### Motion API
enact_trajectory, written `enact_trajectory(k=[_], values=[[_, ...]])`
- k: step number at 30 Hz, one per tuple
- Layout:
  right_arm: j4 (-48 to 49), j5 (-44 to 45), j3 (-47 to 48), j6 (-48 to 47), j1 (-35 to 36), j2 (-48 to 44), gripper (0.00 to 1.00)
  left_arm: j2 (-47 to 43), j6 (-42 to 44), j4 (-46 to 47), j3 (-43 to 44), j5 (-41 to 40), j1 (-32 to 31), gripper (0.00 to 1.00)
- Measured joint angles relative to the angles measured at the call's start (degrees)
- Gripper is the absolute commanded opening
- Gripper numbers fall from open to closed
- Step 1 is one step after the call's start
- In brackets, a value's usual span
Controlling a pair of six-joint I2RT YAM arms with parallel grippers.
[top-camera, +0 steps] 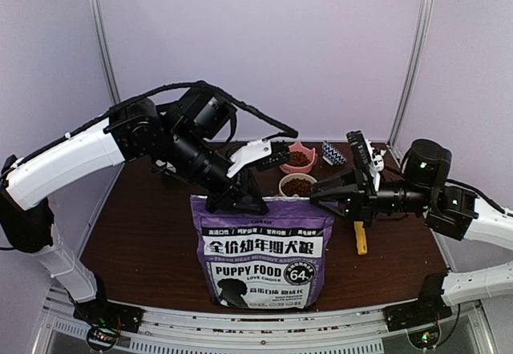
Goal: Serve the pet food
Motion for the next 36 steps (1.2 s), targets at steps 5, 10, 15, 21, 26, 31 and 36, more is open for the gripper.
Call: enact_trajectory(k=[5, 10, 15, 21, 26, 31, 36], values=[[-1.62, 1.14, -0.7, -0.46, -0.28, -3.3, 0.43, 0.0, -0.04, 0.04, 0.0, -0.04, 0.0, 0.0], [-4.57, 1.18, -0.83, -0.55, -0.28, -3.58, 0.35, 0.0, -0.76, 0.2, 0.0, -0.09, 0.0, 0.18], [-6.25, 0.52, -1.16, -0.76, -0.28, -2.97, 0.0, 0.81, -1.88, 1.6, 1.16, -0.44, -0.66, 0.29], [-5.81, -0.76, -1.22, -0.31, -0.52, -2.14, 0.0, 5.75, -1.97, 3.26, 5.84, -0.57, -3.39, 0.28], [-5.29, -1.44, -1.22, -0.31, -0.55, -1.75, 0.0, 9.49, -1.79, 4.26, 8.41, -0.46, -3.87, 0.04], [-5.2, -1.73, -1.22, -0.33, -0.55, -1.7, 0.25, 9.81, -1.42, 4.35, 8.61, -1.38, -3.91, 0.0], [-5.77, 1.4, -1.22, -0.39, -0.55, -1.99, 0.45, 8.72, -1.29, 5.46, 7.45, -6.38, -4.35, 0.0]])
